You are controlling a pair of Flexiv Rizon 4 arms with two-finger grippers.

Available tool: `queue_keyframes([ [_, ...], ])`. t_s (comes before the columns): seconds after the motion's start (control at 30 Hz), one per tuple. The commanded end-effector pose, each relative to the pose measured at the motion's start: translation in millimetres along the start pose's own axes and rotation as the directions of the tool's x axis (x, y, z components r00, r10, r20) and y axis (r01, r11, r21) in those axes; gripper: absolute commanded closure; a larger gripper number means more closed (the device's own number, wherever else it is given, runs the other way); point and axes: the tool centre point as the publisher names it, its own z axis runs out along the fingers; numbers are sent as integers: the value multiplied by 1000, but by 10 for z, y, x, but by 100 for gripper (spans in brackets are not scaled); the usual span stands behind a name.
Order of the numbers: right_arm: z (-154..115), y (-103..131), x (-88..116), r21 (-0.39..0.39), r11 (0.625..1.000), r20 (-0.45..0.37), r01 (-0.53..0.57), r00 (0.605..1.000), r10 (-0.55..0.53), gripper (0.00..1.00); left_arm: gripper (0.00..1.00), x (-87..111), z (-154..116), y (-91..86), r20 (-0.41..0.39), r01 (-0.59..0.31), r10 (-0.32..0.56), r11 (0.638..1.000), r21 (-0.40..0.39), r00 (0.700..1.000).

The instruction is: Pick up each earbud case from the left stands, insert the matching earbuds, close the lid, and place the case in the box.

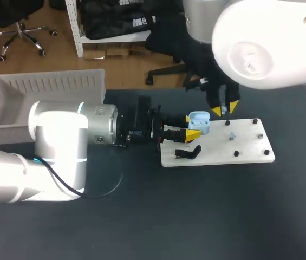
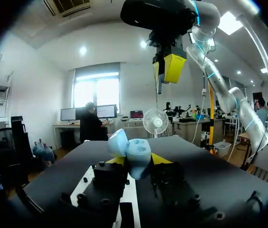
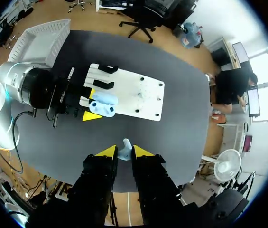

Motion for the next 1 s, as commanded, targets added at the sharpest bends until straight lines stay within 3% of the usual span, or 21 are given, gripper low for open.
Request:
queue_keyframes([
  [0.03,10,-15,27,-1,1000,7,-2,1000,2,100,100,12,4,-6,4,-3,3,1000,-4,1000],
  [0.2,10,-15,27,-1,1000,7,-2,1000,2,100,100,12,4,-6,4,-3,3,1000,-4,1000],
  [0.3,9,104,-6,18,993,-25,-113,993,114,100,100,12,4,-6,4,-3,3,1000,-4,1000],
  [0.4,2,204,-15,46,957,-53,-286,956,288,100,100,12,4,-6,4,-3,3,1000,-4,1000],
  [0.5,8,284,-10,47,934,-98,-355,928,358,100,100,12,4,-6,4,-3,3,1000,-4,1000],
  [0.73,71,238,-94,35,868,-72,-496,865,497,100,100,12,4,-6,4,-3,3,1000,-4,1000],
  [0.83,132,180,-118,26,844,-82,-536,840,536,100,100,12,4,-6,4,-3,3,1000,-4,1000],
  [1.0,142,171,-119,10,844,-84,-537,840,536,100,100,12,4,-6,4,-3,3,1000,-4,1000],
])
